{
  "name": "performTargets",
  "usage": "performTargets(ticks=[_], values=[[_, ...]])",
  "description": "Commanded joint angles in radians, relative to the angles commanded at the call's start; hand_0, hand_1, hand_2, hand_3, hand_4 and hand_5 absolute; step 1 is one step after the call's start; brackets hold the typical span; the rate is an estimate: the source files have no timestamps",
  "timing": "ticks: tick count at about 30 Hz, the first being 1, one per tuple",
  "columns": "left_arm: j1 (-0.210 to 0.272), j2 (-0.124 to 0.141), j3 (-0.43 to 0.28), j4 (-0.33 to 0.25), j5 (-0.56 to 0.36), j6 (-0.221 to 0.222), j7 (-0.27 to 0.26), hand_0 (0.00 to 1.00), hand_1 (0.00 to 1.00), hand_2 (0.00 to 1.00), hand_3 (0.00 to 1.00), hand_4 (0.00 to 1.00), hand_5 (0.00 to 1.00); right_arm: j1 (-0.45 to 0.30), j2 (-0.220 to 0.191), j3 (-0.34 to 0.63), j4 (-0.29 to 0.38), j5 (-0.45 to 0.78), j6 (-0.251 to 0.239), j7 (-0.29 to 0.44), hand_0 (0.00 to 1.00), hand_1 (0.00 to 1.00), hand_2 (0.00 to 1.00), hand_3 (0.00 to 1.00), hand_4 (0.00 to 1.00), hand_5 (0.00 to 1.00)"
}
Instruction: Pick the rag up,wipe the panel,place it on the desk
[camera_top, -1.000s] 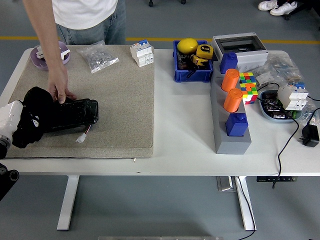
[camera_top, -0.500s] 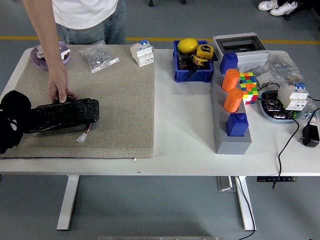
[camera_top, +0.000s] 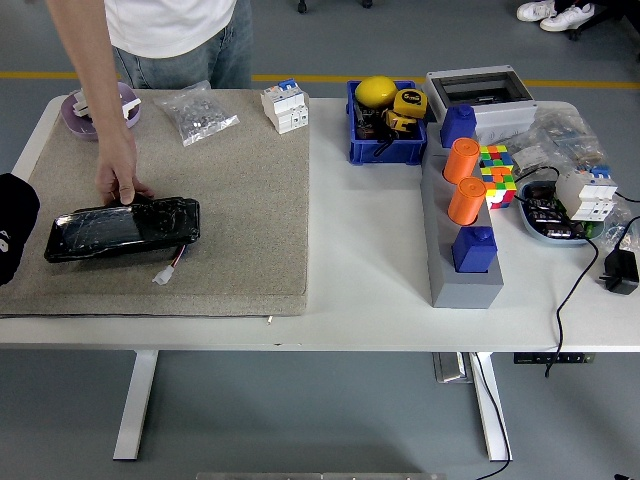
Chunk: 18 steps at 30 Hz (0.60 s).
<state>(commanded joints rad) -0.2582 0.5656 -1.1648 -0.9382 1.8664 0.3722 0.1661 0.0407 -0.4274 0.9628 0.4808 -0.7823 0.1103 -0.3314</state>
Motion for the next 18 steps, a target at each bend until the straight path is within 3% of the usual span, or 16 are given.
performTargets(ticks=[5,6,11,12,17,18], values=[[-0.036,0.012,0.061,0.062,-0.009,-0.004,-0.036,0.214,0.163,0.522,0.44,0.091,0.002,0.002,0.0,0.001,0.001,-0.001,-0.001,0.0,0.732,0.543,0.715,0.749,0.998,0.616],[-0.042,0.014,0.071,0.073,-0.01,-0.006,-0.04,0.261,0.369,0.522,0.442,0.02,0.002,0.002,0.0,0.0,0.001,-0.001,-0.001,0.0,0.732,0.543,0.715,0.749,0.998,0.616],[-0.057,0.019,0.107,0.091,-0.008,-0.03,-0.039,0.261,0.369,0.522,0.442,0.02,0.002,0.003,0.0,0.001,0.002,-0.002,-0.003,0.0,0.732,0.543,0.715,0.749,0.998,0.616],[-0.059,0.018,0.113,0.091,-0.015,-0.035,-0.042,0.326,0.486,0.529,0.451,0.002,0.002,0.003,0.0,0.0,0.001,-0.002,-0.003,0.0,0.732,0.539,0.715,0.749,0.998,0.617],[-0.057,0.017,0.123,0.088,-0.011,-0.062,-0.045,0.326,0.486,0.529,0.451,0.002,0.002,0.002,0.001,0.001,0.001,-0.003,-0.005,0.001,0.732,0.539,0.715,0.749,0.998,0.617],[-0.058,0.017,0.125,0.088,-0.005,-0.07,-0.038,0.358,0.604,0.578,0.468,0.024,0.002,0.002,0.001,0.001,0.001,-0.003,-0.005,0.001,0.732,0.537,0.716,0.749,0.998,0.617]])
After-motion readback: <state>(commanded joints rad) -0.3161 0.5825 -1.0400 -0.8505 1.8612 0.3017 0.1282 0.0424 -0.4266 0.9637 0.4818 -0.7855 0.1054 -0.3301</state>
